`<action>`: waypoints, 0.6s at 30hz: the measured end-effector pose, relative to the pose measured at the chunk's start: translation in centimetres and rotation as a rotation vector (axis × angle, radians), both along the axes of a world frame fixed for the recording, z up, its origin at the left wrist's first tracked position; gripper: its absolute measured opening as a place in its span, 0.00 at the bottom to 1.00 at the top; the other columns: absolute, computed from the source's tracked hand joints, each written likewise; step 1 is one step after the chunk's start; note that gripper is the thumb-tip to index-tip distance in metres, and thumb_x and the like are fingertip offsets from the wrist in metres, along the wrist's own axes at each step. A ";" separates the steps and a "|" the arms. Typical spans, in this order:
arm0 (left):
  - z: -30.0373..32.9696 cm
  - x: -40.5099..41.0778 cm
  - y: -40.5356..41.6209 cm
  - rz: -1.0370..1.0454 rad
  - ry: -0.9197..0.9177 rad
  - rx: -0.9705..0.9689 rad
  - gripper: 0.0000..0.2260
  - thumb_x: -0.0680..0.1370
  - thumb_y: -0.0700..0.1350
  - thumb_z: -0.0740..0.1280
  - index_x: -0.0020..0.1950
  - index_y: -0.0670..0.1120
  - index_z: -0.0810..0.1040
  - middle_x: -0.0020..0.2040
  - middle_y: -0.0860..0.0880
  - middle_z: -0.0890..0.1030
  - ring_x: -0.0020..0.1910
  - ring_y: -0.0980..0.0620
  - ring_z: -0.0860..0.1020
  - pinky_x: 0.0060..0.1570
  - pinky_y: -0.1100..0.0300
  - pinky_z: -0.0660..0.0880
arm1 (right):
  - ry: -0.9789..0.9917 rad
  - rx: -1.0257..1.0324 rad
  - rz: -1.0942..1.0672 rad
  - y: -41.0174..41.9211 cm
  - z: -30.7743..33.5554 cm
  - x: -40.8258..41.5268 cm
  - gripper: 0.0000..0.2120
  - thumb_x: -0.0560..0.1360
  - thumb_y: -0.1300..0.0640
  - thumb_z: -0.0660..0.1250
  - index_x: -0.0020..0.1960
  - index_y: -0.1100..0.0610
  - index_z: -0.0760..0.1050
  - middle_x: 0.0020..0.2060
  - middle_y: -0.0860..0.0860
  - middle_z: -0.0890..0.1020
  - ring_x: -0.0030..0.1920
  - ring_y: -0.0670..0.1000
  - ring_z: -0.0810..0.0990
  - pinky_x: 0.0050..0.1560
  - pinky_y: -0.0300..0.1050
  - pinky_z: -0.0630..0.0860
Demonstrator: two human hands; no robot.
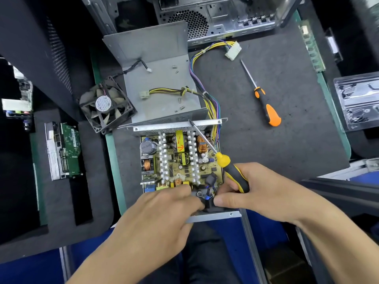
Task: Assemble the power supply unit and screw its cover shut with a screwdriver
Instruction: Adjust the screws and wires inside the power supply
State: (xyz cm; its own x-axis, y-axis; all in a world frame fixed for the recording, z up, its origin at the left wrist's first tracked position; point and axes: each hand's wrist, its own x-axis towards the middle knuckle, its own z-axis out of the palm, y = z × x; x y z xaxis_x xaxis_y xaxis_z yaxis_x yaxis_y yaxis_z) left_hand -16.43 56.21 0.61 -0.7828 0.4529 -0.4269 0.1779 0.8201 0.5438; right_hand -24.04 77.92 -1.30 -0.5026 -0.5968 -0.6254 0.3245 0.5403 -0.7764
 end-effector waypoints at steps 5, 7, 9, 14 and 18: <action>-0.5 0.3 0.0 0.072 0.006 -0.017 0.09 0.81 0.49 0.60 0.59 0.56 0.76 0.44 0.55 0.66 0.40 0.53 0.65 0.32 0.66 0.61 | 0.096 0.073 0.038 0.2 0.0 0.6 0.19 0.73 0.47 0.74 0.35 0.51 0.64 0.30 0.45 0.72 0.34 0.46 0.68 0.40 0.47 0.70; -0.5 0.2 0.2 0.051 -0.003 -0.038 0.08 0.82 0.49 0.59 0.58 0.55 0.75 0.44 0.55 0.65 0.40 0.52 0.64 0.32 0.65 0.62 | 0.056 0.063 0.004 0.2 0.1 0.5 0.19 0.71 0.46 0.74 0.34 0.50 0.65 0.32 0.50 0.75 0.36 0.47 0.71 0.41 0.50 0.73; -0.4 0.2 0.2 0.025 -0.007 -0.056 0.07 0.82 0.48 0.59 0.55 0.55 0.75 0.41 0.56 0.64 0.39 0.52 0.64 0.32 0.61 0.61 | 0.077 0.090 0.019 0.1 0.0 0.3 0.18 0.69 0.43 0.74 0.34 0.50 0.66 0.33 0.53 0.77 0.36 0.47 0.72 0.41 0.50 0.73; 0.8 -0.6 0.4 0.079 -0.004 0.004 0.11 0.81 0.49 0.62 0.39 0.52 0.69 0.39 0.56 0.66 0.38 0.52 0.66 0.39 0.57 0.62 | 0.085 0.014 -0.161 1.6 0.2 1.3 0.18 0.72 0.48 0.73 0.33 0.53 0.67 0.29 0.46 0.73 0.32 0.41 0.71 0.35 0.30 0.69; 3.7 -2.8 0.4 0.157 -0.102 0.199 0.20 0.78 0.49 0.71 0.29 0.50 0.68 0.32 0.54 0.69 0.33 0.57 0.70 0.38 0.55 0.68 | 0.052 -0.266 -0.492 2.3 1.1 2.7 0.12 0.66 0.55 0.68 0.33 0.49 0.65 0.47 0.52 0.86 0.45 0.48 0.81 0.47 0.38 0.76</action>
